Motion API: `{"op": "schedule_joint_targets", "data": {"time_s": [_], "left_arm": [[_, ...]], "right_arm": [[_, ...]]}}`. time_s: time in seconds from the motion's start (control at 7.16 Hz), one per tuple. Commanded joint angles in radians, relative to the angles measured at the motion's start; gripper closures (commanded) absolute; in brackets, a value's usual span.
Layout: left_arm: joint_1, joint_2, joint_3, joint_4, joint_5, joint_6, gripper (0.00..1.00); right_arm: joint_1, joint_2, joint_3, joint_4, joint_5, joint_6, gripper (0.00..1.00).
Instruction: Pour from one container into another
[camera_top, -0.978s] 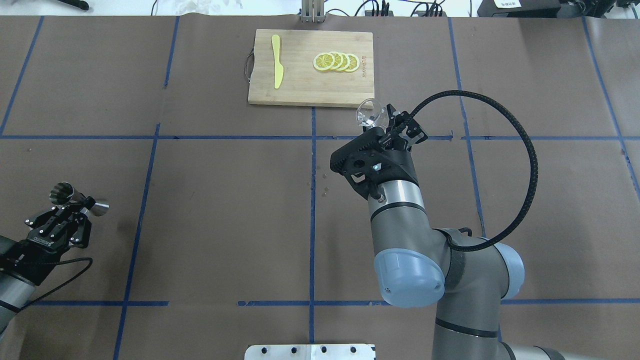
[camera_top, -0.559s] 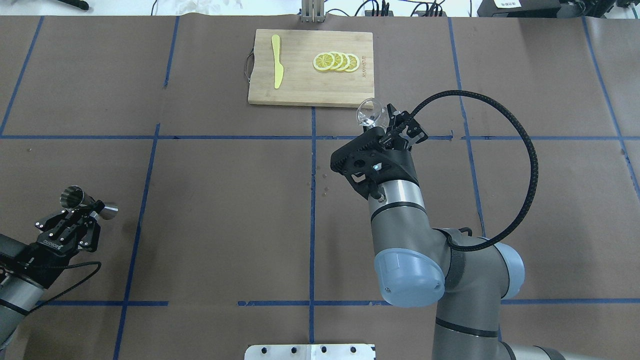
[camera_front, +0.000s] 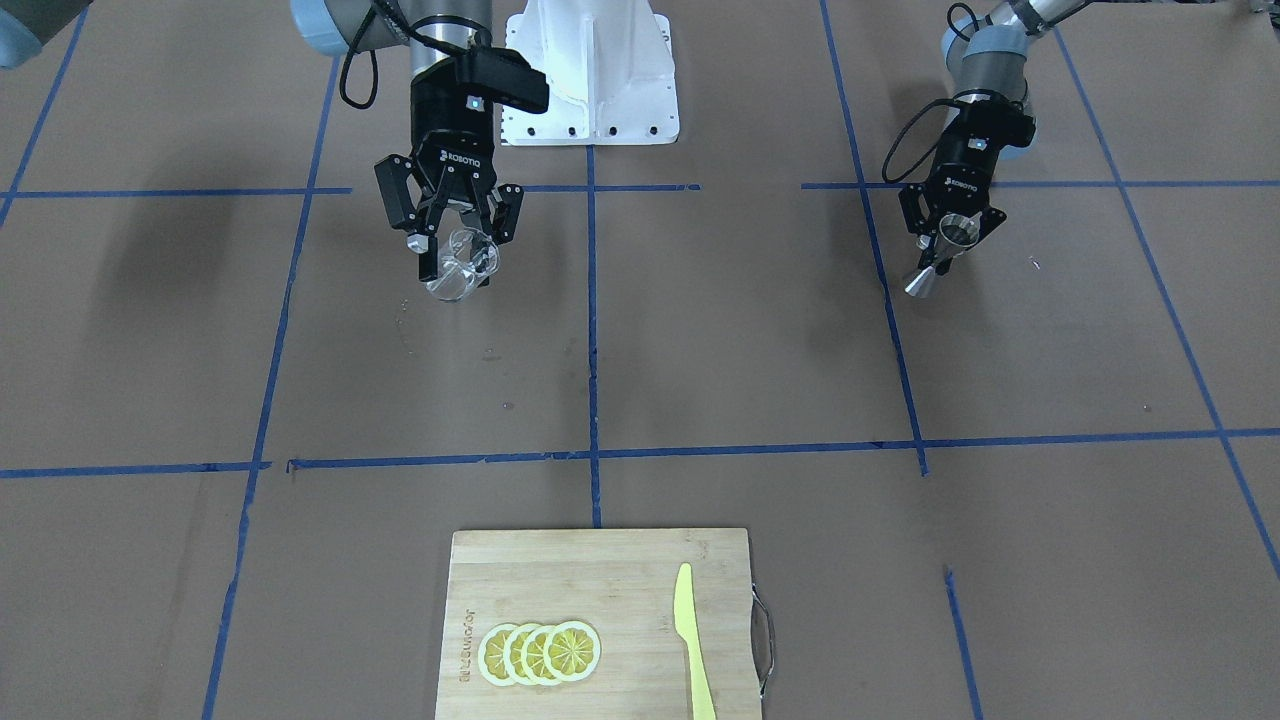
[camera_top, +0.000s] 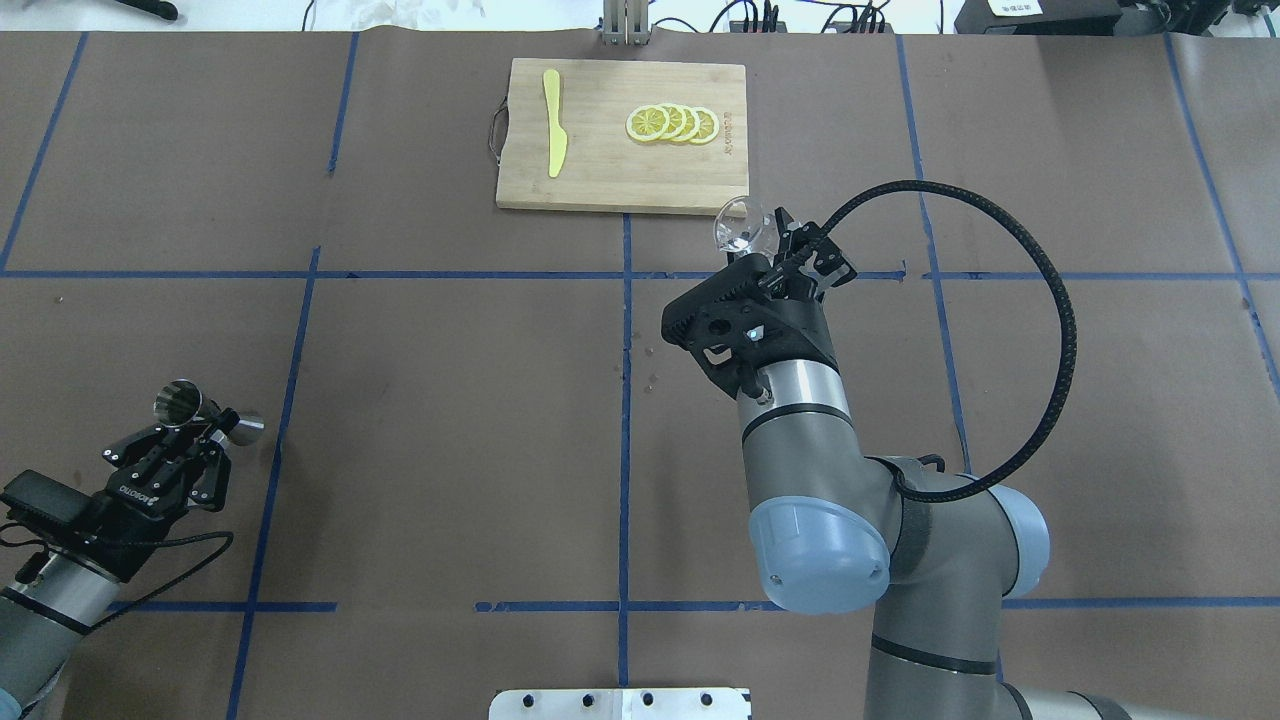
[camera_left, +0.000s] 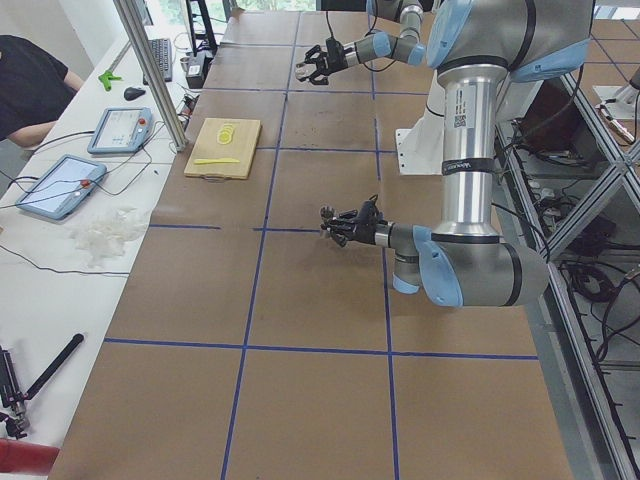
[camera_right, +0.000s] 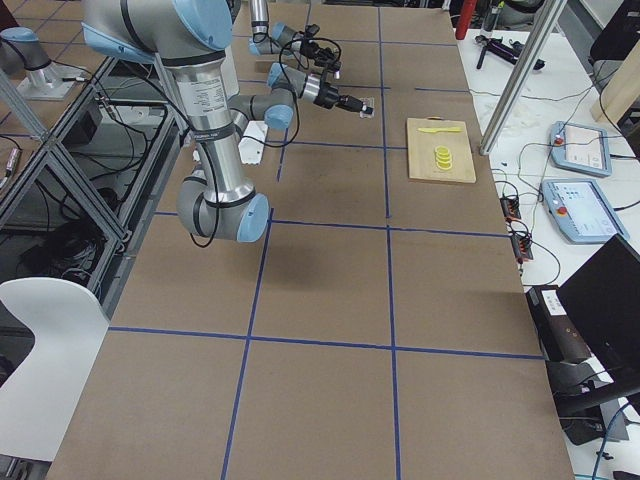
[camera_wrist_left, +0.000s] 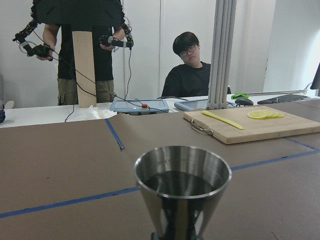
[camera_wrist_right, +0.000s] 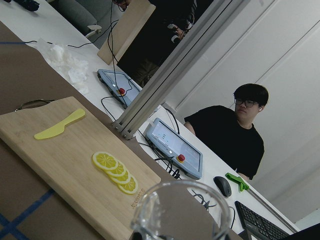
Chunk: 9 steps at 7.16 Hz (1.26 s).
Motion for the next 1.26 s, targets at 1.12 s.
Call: {"op": "schedule_joint_targets", "data": {"time_s": [1.12], "left_arm": [[0.003,0.005,0.014,-0.005,-0.105,0.002,1.00]], "right_arm": [[0.000,-0.002,-0.001,0.000,0.000,0.000,1.00]]}}
